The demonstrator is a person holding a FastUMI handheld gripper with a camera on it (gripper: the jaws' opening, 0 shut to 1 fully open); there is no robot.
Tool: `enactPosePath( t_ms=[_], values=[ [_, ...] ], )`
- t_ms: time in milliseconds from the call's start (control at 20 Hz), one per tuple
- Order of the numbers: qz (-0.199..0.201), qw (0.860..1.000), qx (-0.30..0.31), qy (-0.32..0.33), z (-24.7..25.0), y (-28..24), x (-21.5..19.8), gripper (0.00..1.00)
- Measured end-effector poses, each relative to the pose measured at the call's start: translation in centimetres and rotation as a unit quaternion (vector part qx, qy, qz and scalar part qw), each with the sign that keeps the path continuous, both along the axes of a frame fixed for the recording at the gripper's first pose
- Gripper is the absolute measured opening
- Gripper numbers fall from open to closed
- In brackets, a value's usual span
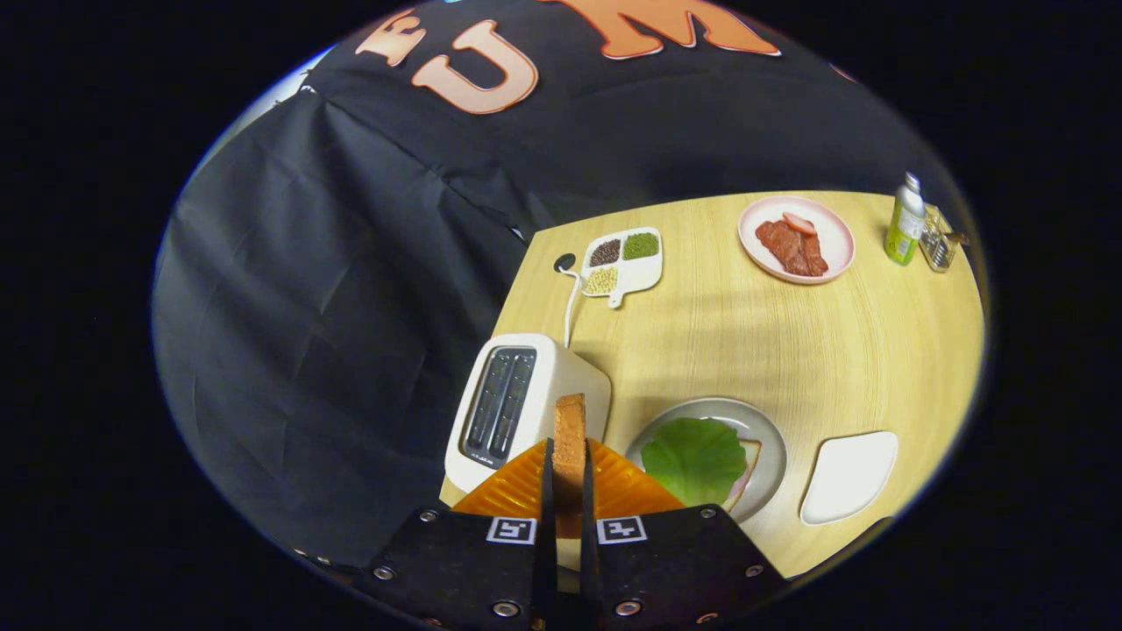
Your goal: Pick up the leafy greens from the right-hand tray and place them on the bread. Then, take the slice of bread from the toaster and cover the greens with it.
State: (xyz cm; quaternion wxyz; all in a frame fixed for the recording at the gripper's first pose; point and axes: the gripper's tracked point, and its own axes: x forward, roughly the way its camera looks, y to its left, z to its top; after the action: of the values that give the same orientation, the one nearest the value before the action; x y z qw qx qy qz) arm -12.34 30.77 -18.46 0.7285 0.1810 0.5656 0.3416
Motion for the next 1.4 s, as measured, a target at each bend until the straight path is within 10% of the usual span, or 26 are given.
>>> enactPosePath(
  t_ms=[800,1400],
  values=[
    [-0.048,0.996,-0.032,0.074,-14.5,-5.3,-2.1,0.12],
    [-0.131,0.989,-0.060,0.021,-13.7,-11.4,1.3,0.66]
  ],
)
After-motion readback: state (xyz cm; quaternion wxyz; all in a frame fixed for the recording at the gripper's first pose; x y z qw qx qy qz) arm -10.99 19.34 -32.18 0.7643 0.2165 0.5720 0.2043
